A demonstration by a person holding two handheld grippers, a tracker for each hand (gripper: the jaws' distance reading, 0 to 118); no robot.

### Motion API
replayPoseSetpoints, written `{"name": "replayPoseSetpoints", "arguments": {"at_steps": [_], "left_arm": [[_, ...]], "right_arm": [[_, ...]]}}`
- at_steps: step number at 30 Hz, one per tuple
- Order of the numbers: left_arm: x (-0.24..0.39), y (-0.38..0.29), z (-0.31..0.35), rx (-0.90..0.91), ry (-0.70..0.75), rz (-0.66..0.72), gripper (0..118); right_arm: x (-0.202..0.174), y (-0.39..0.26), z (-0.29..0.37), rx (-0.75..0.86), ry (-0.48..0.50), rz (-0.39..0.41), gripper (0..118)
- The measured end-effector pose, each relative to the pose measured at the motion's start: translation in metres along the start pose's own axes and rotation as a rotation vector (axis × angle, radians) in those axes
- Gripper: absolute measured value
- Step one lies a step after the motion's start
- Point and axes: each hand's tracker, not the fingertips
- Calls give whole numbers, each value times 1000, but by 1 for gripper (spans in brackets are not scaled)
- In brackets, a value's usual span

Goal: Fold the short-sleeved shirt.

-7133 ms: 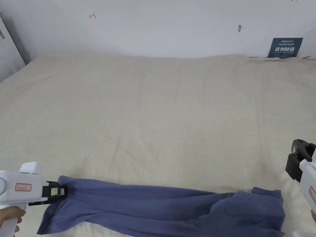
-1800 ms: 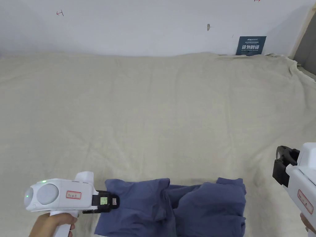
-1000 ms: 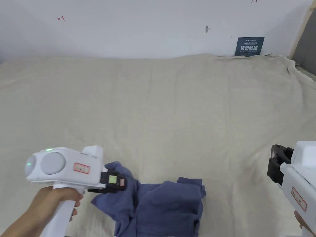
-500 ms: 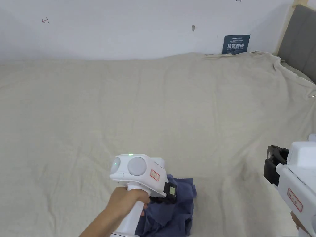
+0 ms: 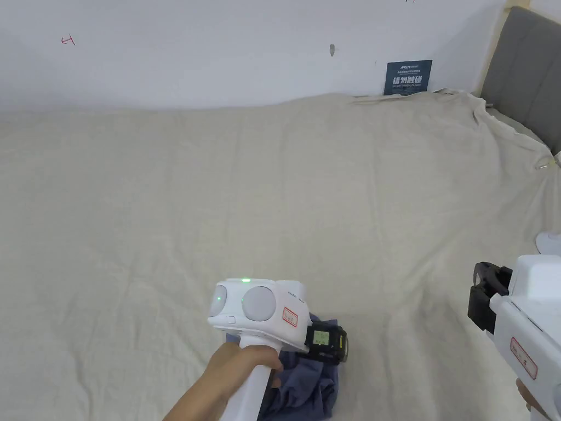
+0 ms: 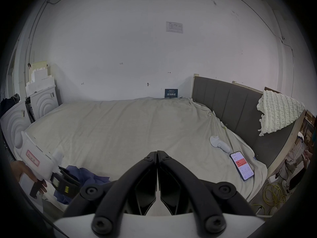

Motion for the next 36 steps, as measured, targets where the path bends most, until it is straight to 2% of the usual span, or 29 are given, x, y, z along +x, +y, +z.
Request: {"name": "replayPoseSetpoints", "arguments": {"at_steps": [6, 10, 11, 15, 18, 24, 30, 36], "left_arm": [[-20, -8, 58, 174, -1, 38, 112], [-42, -21, 73, 260, 94, 28, 108], [-47, -26, 74, 307, 117, 42, 102], [-58, -45, 65, 415, 212, 10, 29], [-60, -61, 53, 496, 249, -54, 2], [-58, -79, 16, 480, 219, -86, 0], [-37, -95, -28, 434, 210, -141, 0], [-7, -100, -46, 436, 184, -192, 0]], "right_arm": [[-3, 7, 5, 20, 5, 1, 0], [-3, 8, 5, 28, 8, 1, 0], [-3, 8, 5, 26, 7, 1, 0], [-2, 6, 5, 20, 4, -7, 0], [-1, 4, 6, 17, -1, -9, 0], [2, 2, 8, 7, -10, -8, 0], [8, -1, 7, -3, -16, -11, 0], [16, -2, 7, -11, -32, -8, 0]]}}
